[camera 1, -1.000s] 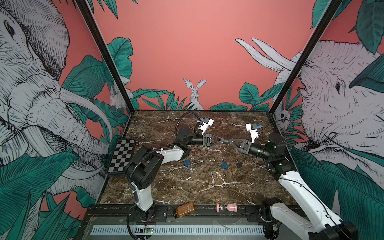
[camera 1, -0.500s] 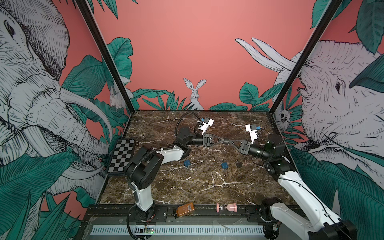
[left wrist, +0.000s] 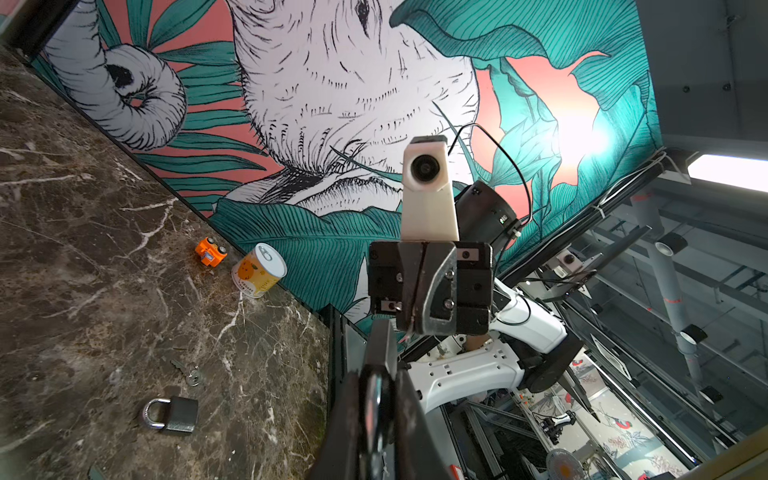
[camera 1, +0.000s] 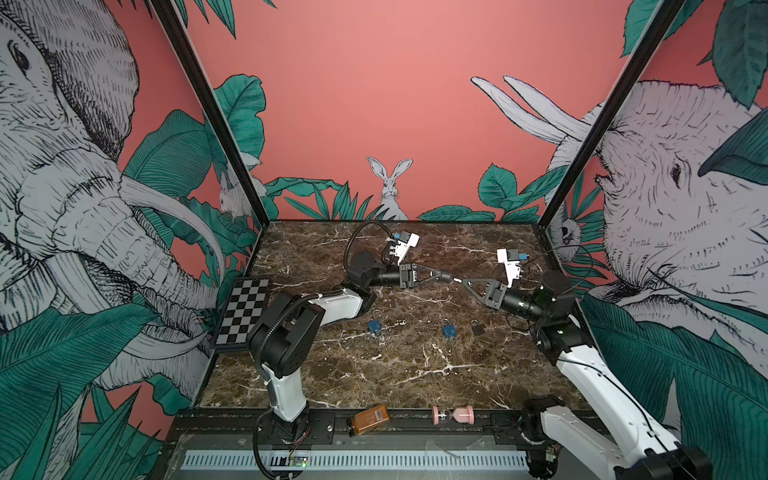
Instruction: Lock with the key
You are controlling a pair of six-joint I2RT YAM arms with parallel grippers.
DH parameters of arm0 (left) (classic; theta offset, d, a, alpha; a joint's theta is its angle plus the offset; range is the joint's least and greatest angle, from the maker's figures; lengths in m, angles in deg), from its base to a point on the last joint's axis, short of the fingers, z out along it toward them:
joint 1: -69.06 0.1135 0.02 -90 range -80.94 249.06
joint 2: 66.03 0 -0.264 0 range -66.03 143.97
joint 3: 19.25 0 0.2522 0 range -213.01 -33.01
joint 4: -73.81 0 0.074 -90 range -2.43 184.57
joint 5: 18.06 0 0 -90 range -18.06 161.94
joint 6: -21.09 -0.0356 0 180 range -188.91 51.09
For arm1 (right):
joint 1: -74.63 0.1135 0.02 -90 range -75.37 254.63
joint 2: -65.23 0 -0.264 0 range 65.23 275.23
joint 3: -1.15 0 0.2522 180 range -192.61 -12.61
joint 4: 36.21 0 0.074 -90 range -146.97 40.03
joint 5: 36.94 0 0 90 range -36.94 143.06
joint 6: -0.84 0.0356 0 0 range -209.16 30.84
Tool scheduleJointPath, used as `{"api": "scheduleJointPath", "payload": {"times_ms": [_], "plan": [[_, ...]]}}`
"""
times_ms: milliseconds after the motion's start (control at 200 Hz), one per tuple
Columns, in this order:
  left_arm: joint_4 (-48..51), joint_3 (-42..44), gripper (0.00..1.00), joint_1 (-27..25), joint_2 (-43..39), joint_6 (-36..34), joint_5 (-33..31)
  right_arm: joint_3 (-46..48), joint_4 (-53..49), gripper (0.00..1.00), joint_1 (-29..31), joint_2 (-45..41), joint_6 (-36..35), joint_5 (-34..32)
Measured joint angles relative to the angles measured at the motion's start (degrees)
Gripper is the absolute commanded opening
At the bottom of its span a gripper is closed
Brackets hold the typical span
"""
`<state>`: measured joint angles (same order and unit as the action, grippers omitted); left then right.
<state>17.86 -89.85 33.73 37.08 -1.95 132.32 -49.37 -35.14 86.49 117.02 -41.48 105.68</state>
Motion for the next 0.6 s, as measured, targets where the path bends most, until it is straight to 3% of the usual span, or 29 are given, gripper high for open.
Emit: {"api": "scheduleJointPath", "payload": {"times_ms": [115, 190, 470, 600], "plan": [[2.0, 0.0, 0.0, 0.1, 0.0, -1.6, 0.3, 0.0, -0.6, 0.0, -0.2, 0.0, -0.2, -0.5], [10.2, -0.4, 0.0, 0.1, -0.2, -7.0, 1.2, 0.0, -3.7, 0.0, -0.2, 0.0, -2.0, -2.5], [72.5, -14.1, 0.0, 0.0, -0.2, -48.9, -4.9, 2.9, -11.3, 0.0, 0.9, -0.8, -4.5, -15.6], [91.6, -20.2, 0.0, -0.2, 1.2, -63.9, -10.1, 3.9, -13.9, 0.0, 6.0, 0.9, -5.3, -22.3]]}}
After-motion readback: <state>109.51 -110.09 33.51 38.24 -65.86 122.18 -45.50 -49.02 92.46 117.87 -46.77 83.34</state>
